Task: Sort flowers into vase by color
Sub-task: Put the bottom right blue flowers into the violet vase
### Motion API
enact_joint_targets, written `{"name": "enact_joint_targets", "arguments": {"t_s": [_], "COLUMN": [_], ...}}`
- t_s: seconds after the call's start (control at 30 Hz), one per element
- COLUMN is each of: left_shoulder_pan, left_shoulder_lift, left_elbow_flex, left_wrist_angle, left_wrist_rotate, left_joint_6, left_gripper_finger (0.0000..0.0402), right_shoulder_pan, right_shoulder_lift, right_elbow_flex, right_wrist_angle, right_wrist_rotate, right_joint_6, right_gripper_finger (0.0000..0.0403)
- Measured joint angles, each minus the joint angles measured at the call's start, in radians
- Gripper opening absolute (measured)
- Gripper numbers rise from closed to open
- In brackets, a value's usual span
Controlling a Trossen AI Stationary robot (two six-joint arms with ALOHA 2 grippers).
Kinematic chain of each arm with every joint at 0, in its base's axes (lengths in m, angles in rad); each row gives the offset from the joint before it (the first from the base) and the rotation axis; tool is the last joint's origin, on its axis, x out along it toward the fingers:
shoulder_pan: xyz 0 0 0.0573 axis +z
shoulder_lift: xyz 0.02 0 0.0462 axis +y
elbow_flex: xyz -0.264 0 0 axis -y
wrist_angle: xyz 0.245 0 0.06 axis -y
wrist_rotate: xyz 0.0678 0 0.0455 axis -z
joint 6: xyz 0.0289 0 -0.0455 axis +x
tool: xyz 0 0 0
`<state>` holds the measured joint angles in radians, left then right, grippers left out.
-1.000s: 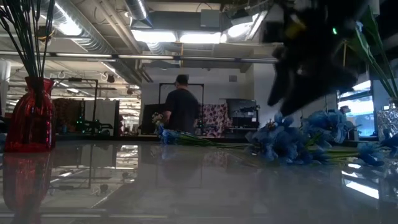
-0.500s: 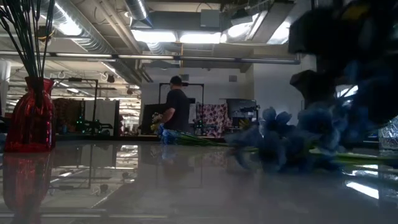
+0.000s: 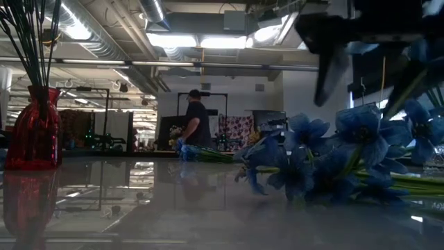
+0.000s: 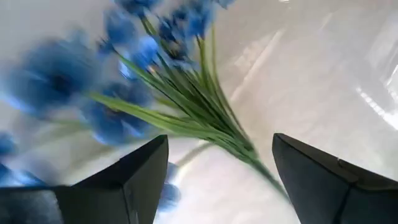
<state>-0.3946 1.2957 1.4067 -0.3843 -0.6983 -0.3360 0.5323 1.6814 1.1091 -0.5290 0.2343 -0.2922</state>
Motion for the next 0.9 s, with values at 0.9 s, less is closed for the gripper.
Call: {"name": "enact_joint_targets", "arguments": {"t_s": [0.9], "left_shoulder_pan": [-0.006], "left_shoulder_lift": [0.000], "left_elbow_flex": [0.000], "left_wrist_angle": [-0.007], "left_wrist_rotate": [0.000], "left_joint_6": [-0.021], "left_gripper_finger": [0.0154], "right_shoulder_pan": [0.109], "right_shoulder_lift": [0.071], "right_elbow_flex": [-0.009], "right_wrist_angle": [0.059], "right_wrist_rotate": [0.005], "right_joint_6": [-0.246], "right_gripper_finger": [0.0287]}}
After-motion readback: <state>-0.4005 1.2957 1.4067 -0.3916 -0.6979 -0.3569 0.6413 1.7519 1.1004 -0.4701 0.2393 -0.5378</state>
